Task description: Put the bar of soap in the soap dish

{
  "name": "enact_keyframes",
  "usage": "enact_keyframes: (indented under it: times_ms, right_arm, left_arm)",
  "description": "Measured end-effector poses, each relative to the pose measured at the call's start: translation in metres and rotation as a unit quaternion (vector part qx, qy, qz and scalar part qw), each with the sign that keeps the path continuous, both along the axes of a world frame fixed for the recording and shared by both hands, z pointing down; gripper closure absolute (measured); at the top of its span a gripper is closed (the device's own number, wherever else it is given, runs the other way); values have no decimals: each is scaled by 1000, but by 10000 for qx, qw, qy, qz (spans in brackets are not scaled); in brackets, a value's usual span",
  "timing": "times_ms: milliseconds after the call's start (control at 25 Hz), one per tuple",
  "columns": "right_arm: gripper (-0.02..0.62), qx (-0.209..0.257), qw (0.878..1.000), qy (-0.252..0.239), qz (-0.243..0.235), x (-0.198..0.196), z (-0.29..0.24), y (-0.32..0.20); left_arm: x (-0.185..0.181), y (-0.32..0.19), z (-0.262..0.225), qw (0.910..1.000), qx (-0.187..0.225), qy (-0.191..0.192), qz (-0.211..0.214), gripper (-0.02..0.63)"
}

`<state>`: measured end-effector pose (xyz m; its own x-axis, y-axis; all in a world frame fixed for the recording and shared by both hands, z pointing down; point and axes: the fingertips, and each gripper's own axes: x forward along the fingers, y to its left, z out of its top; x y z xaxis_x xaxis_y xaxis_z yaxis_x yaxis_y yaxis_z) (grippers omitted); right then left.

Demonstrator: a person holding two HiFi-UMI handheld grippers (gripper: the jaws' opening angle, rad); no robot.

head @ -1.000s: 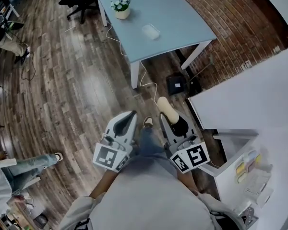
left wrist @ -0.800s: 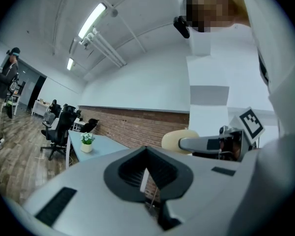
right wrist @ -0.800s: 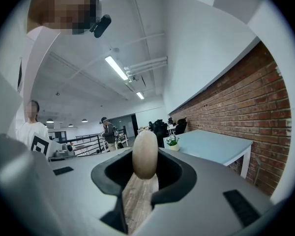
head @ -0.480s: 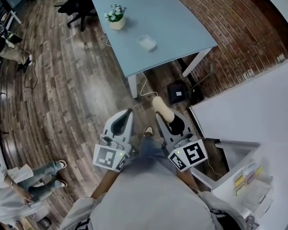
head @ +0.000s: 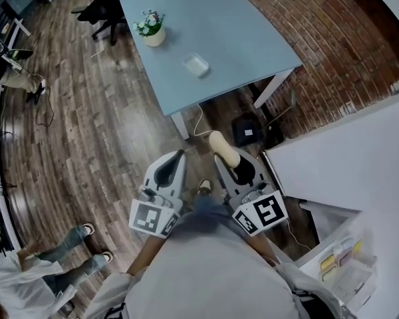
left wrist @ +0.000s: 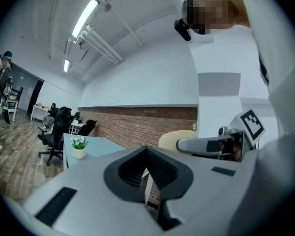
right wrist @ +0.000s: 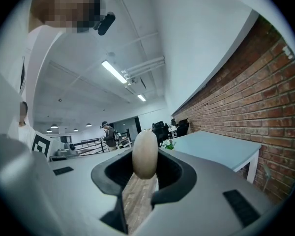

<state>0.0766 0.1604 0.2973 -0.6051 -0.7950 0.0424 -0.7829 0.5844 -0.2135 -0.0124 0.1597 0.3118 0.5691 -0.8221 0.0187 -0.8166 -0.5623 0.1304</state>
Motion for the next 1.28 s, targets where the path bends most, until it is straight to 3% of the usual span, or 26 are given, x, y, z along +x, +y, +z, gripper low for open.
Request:
enact_keyframes:
  times_ms: [720,1280]
  right_arm:
    - [479,-77,10000,7,0,12,6,-39]
    - [478,-70,9999,111,75,-23,1,-98]
  left_arm:
    - [12,-39,4,10000,-53,-7,7,603]
    - [-14,-108,-4,9997,48,83,232,603]
